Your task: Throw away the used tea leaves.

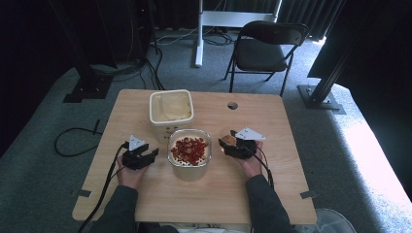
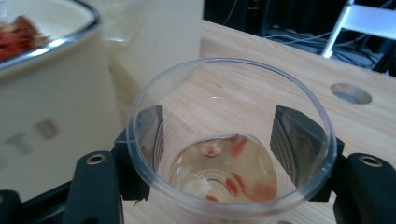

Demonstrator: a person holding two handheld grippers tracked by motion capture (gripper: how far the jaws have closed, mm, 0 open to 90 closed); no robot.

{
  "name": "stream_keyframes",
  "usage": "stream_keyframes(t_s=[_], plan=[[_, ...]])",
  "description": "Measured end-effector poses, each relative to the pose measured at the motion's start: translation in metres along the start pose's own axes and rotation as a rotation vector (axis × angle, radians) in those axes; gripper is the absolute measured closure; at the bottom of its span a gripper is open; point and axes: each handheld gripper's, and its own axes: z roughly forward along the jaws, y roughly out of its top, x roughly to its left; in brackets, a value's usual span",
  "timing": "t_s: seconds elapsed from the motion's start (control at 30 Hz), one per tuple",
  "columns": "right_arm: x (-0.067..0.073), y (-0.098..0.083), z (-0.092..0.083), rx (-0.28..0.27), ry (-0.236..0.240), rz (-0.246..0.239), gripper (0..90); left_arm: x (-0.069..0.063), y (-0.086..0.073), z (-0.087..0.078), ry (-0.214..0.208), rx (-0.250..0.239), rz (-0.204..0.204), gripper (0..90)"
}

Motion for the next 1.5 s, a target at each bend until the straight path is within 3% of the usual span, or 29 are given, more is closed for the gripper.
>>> stream_keyframes(t_s=[0.07, 0.17, 0.3, 0.43, 0.57, 0.77, 0.87, 1.03, 1.33, 1.43, 1.5], plan=[[0.000, 0.003, -0.003, -0.014, -0.014, -0.004, 34.3, 0.000, 0.000, 0.001, 0.000, 0.002, 0.001, 50.1], [-0.005, 0.002, -0.008, -0.003, -0.021, 0.029, 34.3, 0.000, 0.000, 0.000, -0.002, 0.004, 0.006, 50.1], [0.000, 0.004, -0.009, 0.004, -0.021, -0.007, 34.3, 0.000, 0.000, 0.002, -0.002, 0.011, 0.006, 50.1], [-0.005, 0.004, -0.014, -0.007, -0.017, 0.029, 34.4, -0.002, 0.000, 0.001, -0.004, 0.011, 0.012, 50.1], [0.000, 0.005, -0.015, -0.005, -0.016, 0.000, 34.3, -0.003, 0.000, 0.000, -0.004, 0.009, 0.013, 50.1], [0.001, 0.009, -0.020, -0.027, -0.019, 0.002, 34.2, -0.002, 0.000, 0.002, 0.000, 0.016, 0.015, 50.1], [-0.003, 0.009, -0.023, -0.039, -0.019, 0.032, 34.3, -0.003, -0.001, 0.002, -0.001, 0.018, 0.020, 50.1], [0.003, 0.010, -0.022, -0.028, -0.009, 0.005, 34.2, -0.003, -0.001, 0.003, 0.001, 0.021, 0.019, 50.1], [0.001, 0.012, -0.025, -0.037, -0.015, 0.020, 34.3, -0.003, -0.001, 0.003, 0.001, 0.024, 0.026, 50.1], [0.002, 0.013, -0.022, -0.017, -0.015, 0.004, 34.2, -0.004, -0.001, 0.004, 0.002, 0.028, 0.025, 50.1], [0.001, 0.016, -0.024, -0.034, -0.017, 0.006, 34.2, -0.004, -0.001, 0.004, 0.003, 0.029, 0.026, 50.1]])
